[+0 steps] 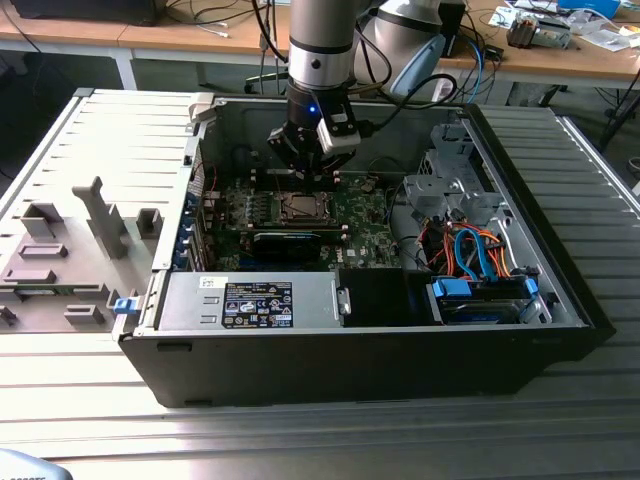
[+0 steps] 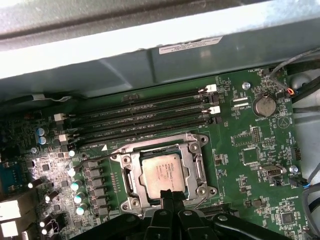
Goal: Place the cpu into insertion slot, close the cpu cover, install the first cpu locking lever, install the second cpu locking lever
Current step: 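Install the first cpu locking lever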
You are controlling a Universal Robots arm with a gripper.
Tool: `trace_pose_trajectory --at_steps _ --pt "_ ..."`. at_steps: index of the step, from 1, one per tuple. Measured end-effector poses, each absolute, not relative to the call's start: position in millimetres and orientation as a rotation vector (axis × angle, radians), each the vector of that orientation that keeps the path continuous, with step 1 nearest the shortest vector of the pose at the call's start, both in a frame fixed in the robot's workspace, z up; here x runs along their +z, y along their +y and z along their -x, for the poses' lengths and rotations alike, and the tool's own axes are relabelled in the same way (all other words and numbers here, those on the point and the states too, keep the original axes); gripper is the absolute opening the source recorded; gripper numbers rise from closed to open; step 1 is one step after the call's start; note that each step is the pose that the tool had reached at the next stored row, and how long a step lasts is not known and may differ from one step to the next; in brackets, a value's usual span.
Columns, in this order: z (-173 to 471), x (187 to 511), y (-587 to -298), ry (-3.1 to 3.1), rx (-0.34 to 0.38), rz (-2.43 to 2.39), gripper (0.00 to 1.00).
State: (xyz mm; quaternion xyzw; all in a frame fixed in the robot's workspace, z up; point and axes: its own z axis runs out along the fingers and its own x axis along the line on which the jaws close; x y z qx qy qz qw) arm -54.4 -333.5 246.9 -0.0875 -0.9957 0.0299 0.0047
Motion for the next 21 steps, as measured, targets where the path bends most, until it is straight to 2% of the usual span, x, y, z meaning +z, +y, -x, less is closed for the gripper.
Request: trace_pose_trajectory --at_steps 21 --pt "54.4 246.9 -333.5 -3.126 0.094 0.196 0.11"
